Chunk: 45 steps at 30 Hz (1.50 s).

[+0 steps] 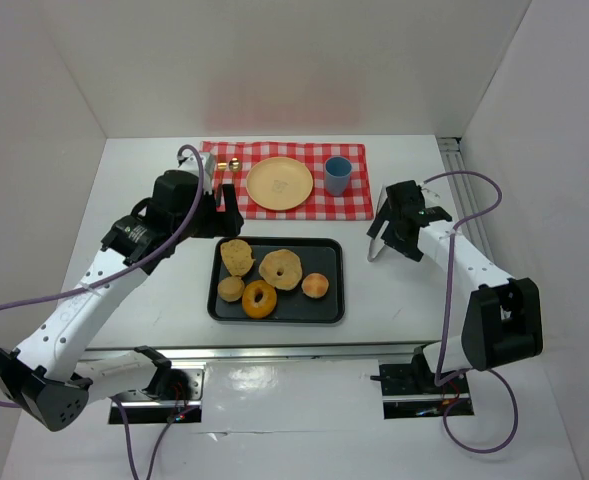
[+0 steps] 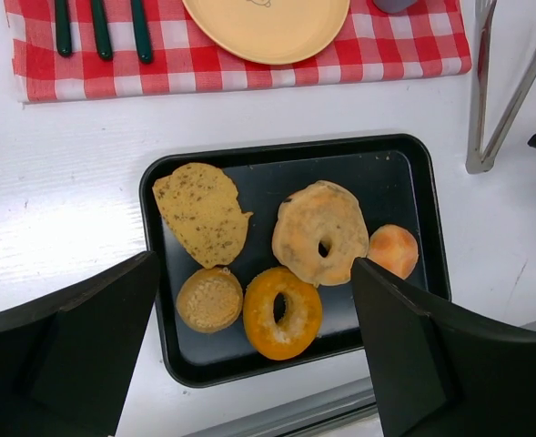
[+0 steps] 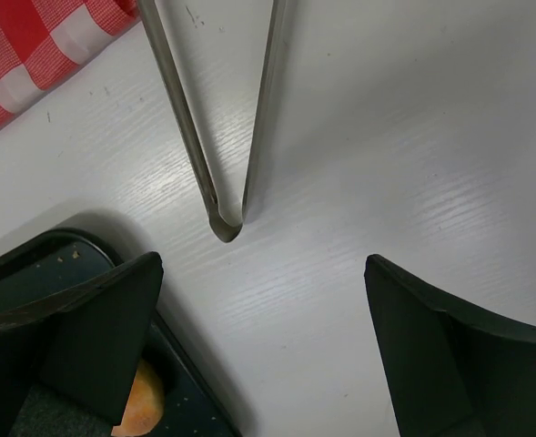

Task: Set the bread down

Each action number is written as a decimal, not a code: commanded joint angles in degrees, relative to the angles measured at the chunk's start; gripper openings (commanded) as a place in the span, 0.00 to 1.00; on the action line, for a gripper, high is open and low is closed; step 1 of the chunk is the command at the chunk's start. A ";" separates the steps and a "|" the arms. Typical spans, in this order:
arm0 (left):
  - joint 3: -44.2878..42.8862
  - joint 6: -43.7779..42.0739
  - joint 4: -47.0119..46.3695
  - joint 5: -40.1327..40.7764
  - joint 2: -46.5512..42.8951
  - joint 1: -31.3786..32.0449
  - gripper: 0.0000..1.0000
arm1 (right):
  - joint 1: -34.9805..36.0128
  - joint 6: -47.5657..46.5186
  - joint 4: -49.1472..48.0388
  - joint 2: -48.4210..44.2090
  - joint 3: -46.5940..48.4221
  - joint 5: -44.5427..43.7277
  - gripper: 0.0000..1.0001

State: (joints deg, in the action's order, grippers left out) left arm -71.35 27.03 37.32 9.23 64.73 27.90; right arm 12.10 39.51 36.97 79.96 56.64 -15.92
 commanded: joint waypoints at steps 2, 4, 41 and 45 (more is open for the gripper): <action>-0.19 0.57 -1.81 1.05 -1.27 -0.30 1.00 | -0.32 0.31 -1.99 -1.65 -0.92 -1.92 0.99; -0.19 0.57 -1.81 1.05 -1.79 -0.30 1.00 | -0.32 0.31 -2.69 -1.65 -1.45 -1.92 0.99; -1.69 -1.27 -3.48 -1.94 1.80 -0.30 1.00 | -5.77 -10.67 -30.47 18.75 0.50 -6.04 0.37; -1.69 -1.27 -3.48 -2.47 1.28 -0.30 1.00 | -6.30 -11.21 -29.07 13.30 -1.44 -6.58 0.32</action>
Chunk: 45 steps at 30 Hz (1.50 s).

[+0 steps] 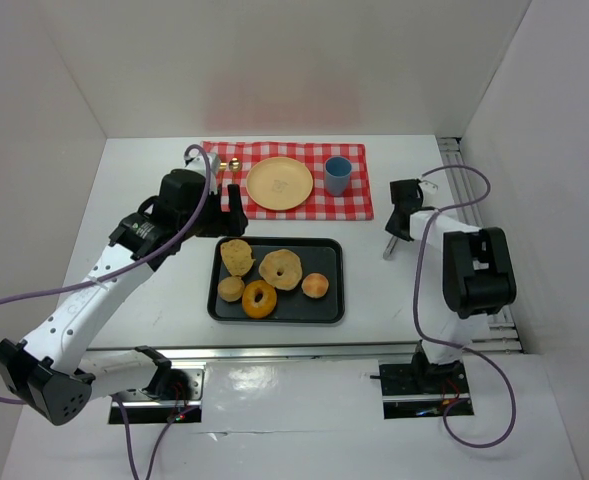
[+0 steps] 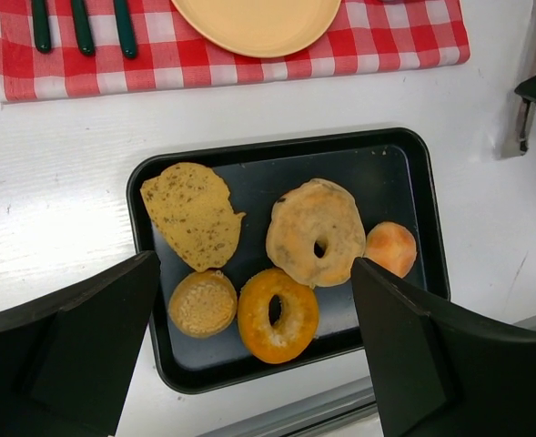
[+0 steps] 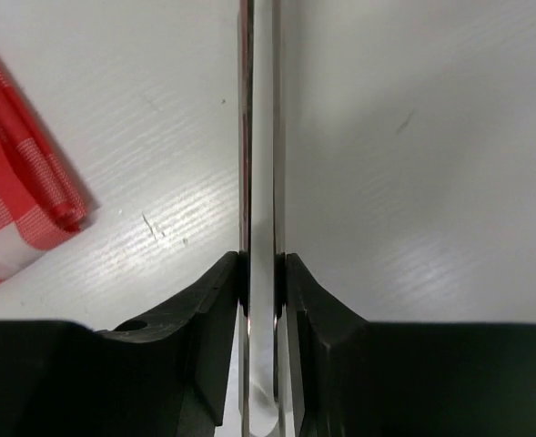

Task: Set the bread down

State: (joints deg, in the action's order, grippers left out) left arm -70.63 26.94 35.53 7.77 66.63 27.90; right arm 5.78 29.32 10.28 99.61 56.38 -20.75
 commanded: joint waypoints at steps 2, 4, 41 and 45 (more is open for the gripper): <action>-2.41 -1.19 -1.69 -1.00 -0.63 -0.30 1.00 | 0.02 -1.55 -0.36 -9.07 -1.18 -1.75 0.32; -2.93 -1.19 -1.69 -1.00 -0.63 -0.30 1.00 | 0.63 -1.55 2.80 -14.08 -1.79 -0.70 0.32; -4.60 12.17 6.40 9.90 -2.73 -8.65 0.96 | 37.38 -9.90 36.12 -7.06 29.84 32.88 0.49; -4.08 11.65 6.40 9.90 -3.26 -8.65 0.96 | 36.32 -10.42 35.60 -4.52 31.07 32.88 0.50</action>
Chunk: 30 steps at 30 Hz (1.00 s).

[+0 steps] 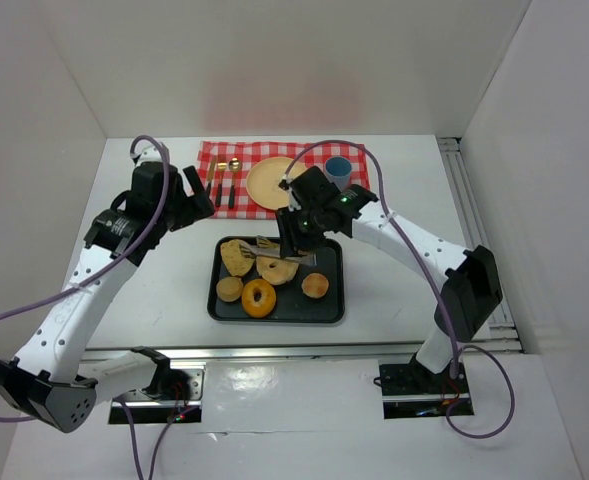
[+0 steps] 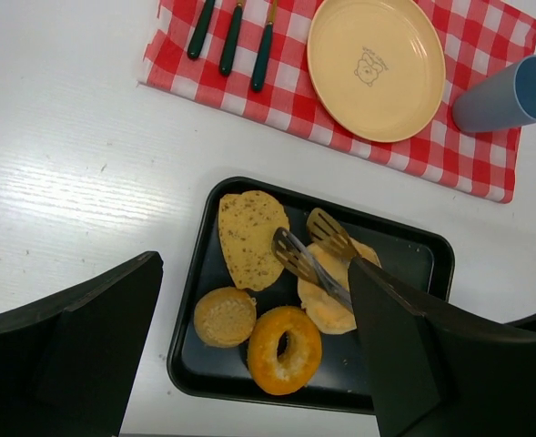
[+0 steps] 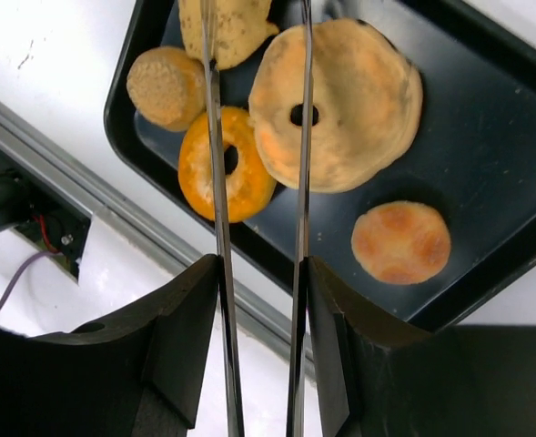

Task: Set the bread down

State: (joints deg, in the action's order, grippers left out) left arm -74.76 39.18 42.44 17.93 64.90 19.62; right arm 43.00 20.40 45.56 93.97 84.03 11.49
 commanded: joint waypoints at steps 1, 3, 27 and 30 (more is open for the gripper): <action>0.58 -0.59 -0.51 -0.27 -1.54 -0.89 0.96 | -0.90 -1.51 0.32 1.12 4.21 0.64 0.50; 0.58 -0.59 -1.03 -0.27 -1.54 -0.90 0.96 | -0.90 -2.03 0.32 2.70 5.78 0.64 0.50; 2.16 -1.12 -1.57 -0.79 -3.12 -1.42 0.96 | -2.13 -5.81 0.76 7.19 13.09 9.08 0.21; 1.64 -1.65 -1.57 -0.10 -3.12 -1.42 0.96 | -2.66 -5.29 1.28 5.69 13.09 9.08 0.09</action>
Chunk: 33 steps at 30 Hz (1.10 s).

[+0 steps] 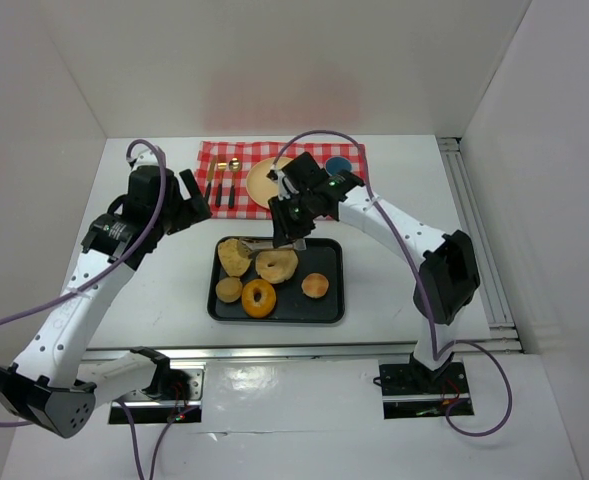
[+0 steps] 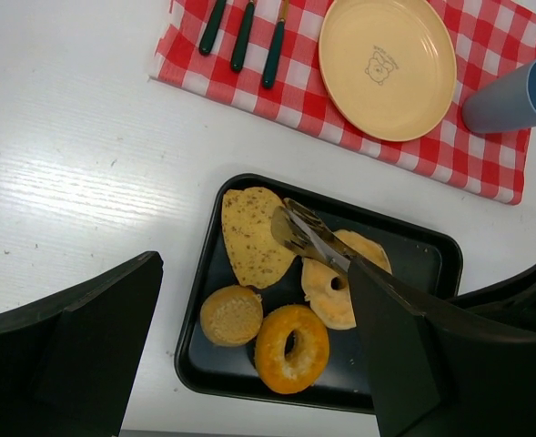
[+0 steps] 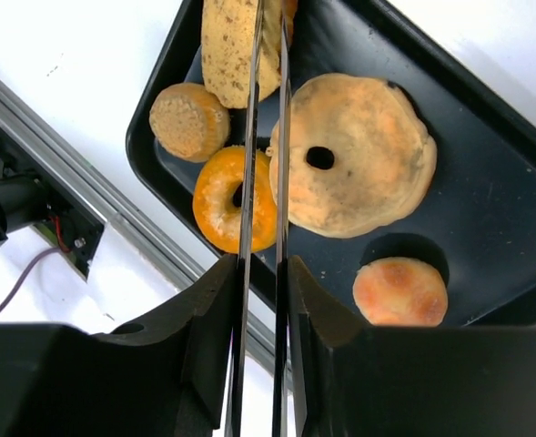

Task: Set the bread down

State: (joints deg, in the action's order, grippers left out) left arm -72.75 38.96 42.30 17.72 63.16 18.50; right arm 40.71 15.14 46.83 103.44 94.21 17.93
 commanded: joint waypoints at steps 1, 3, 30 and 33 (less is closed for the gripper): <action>-0.90 -1.43 -1.43 0.13 -1.37 -0.83 0.96 | -0.37 -0.02 0.02 -4.55 2.90 1.85 0.07; -0.90 -0.90 -1.43 0.65 -0.85 -0.84 0.96 | -1.42 0.50 0.02 -5.35 3.60 0.70 0.04; -0.37 1.47 2.42 0.40 -0.06 -2.42 0.94 | -18.65 7.28 -20.36 -1.06 4.67 -3.96 0.00; -1.78 -0.37 5.68 -2.59 2.23 -2.42 0.94 | -19.26 7.80 -22.04 0.71 4.66 -4.49 0.00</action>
State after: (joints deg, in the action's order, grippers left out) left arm -72.79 39.29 45.06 18.15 63.79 16.40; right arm 21.85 21.96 30.48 102.72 97.08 12.91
